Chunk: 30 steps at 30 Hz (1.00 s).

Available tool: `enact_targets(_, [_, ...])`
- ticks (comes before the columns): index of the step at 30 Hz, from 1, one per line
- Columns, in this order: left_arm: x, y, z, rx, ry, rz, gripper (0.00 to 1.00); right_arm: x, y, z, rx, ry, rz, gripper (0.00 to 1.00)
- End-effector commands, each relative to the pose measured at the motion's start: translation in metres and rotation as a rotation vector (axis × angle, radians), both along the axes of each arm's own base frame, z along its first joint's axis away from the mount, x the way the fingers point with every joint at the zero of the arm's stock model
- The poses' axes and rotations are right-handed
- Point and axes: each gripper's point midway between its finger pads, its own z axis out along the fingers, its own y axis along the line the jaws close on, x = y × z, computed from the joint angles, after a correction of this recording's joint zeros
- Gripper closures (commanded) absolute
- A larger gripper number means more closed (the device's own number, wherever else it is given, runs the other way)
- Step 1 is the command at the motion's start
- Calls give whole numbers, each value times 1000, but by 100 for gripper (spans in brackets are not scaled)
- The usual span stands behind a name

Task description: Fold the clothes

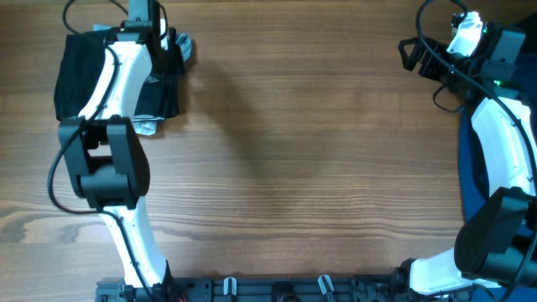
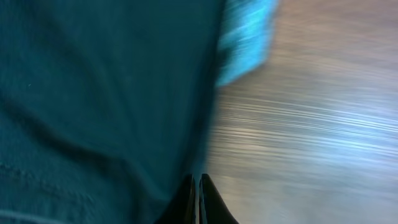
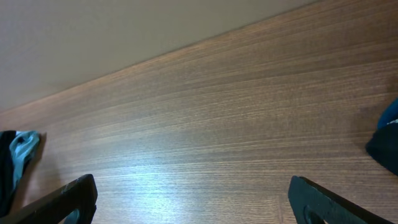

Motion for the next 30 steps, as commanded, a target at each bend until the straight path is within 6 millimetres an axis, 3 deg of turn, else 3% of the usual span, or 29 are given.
enact_targets(1, [-8, 28, -37, 142, 89, 2, 96, 1, 0, -7, 1, 15, -4, 1])
enact_targets(5, [-16, 29, -77, 155, 174, -51, 96, 1, 0, -7, 1, 16, -4, 1])
enact_targets(7, [-16, 39, -86, 191, 185, -32, 96, 1, 0, -7, 1, 15, -4, 0])
enact_targets(16, [-12, 114, -82, 228, 139, 126, 96, 1, 0, -7, 1, 16, -4, 0])
enact_targets(18, [-9, 116, -82, 210, 125, 132, 96, 1, 0, -7, 1, 15, -4, 1])
enact_targets(20, [-3, 104, -73, 154, 94, 111, 93, 1, 0, -7, 1, 15, -4, 1])
enact_targets(22, [12, 86, -42, 74, 10, 104, 85, 1, 0, -7, 1, 16, -4, 1])
enact_targets(24, [25, 75, 11, -4, -110, 142, 76, 1, 0, -7, 1, 16, -4, 0])
enact_targets(25, [28, 70, 39, -42, -166, 156, 59, 1, 0, -7, 1, 15, -4, 0])
enact_targets(26, [27, 63, 68, -76, -219, 139, 35, 1, 0, -7, 1, 16, -4, 0])
enact_targets(27, [25, 54, 90, -112, -256, 116, 21, 1, 0, -7, 1, 16, -4, 1])
enact_targets(28, [19, 41, 117, -161, -296, 92, 9, 1, 0, -7, 1, 16, -4, 0])
enact_targets(30, [9, 29, 156, -183, -357, 104, 1, 1, 0, -7, 1, 15, -4, 1])
